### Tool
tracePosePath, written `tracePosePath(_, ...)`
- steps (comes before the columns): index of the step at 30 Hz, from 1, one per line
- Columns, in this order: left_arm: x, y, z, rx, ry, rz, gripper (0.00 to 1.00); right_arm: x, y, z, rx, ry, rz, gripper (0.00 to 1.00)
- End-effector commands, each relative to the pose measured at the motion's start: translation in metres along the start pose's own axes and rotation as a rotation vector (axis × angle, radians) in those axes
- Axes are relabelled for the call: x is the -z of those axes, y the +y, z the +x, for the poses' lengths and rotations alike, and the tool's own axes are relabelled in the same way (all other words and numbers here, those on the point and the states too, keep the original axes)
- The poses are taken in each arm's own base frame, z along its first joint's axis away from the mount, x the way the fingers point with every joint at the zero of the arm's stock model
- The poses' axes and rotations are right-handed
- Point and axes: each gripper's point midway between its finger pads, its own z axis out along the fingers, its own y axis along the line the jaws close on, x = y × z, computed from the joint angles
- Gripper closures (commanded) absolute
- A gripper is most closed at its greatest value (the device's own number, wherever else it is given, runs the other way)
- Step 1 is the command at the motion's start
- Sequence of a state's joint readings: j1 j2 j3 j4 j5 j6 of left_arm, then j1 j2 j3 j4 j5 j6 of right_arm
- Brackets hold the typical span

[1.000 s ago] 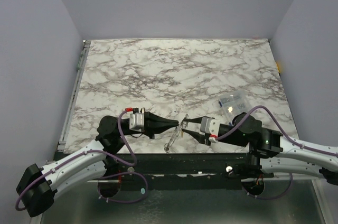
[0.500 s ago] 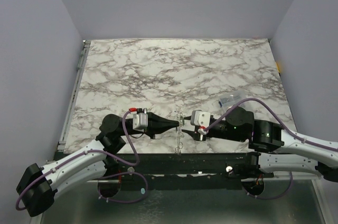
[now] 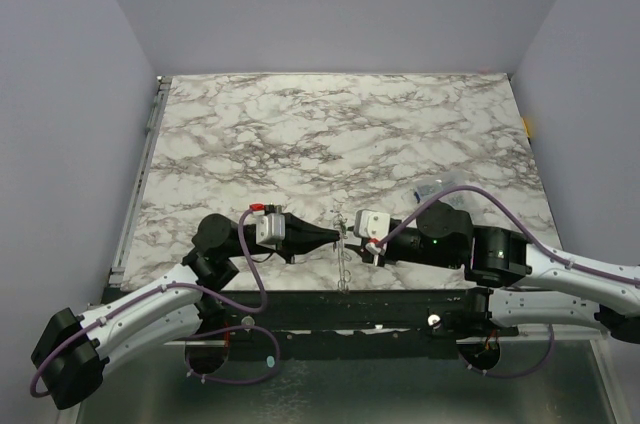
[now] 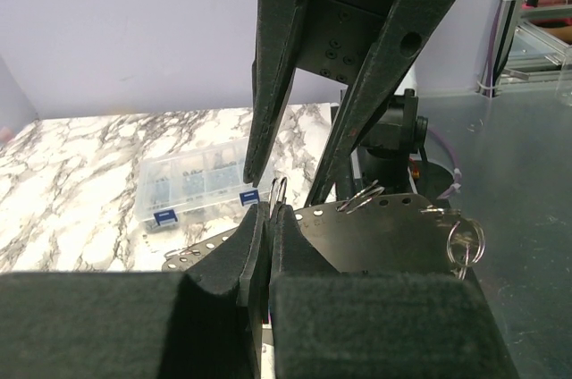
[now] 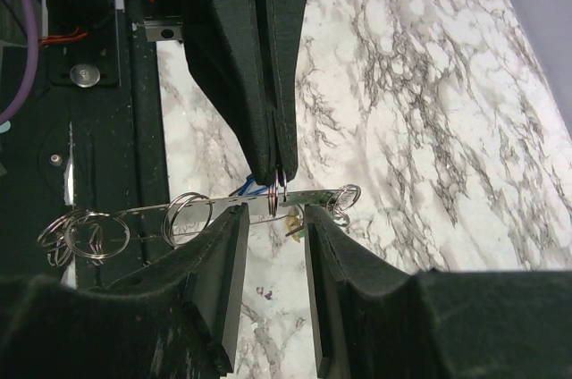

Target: Put the keys on the keyring

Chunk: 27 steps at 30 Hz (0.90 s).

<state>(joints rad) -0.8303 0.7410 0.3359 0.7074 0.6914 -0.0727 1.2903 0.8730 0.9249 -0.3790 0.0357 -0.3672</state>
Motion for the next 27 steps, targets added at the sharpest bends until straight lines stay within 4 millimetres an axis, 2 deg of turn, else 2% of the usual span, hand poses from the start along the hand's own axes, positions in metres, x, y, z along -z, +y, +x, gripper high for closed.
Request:
tracePosePath(1, -0.003, 0.001, -0.013, -0.039, -0.03, 0.014, 1.0, 0.0, -0.008, -0.004, 0.013, 0.006, 0.037, 0.61)
tracePosePath(14, -0.003, -0.003, -0.01, -0.028, -0.019, 0.037, 1.0, -0.006, -0.011, -0.003, 0.034, 0.011, 0.049, 0.62)
tracePosePath(27, -0.004, -0.005, -0.009, -0.022, -0.015, 0.049, 1.0, -0.012, -0.011, -0.001, 0.035, 0.019, 0.056, 0.71)
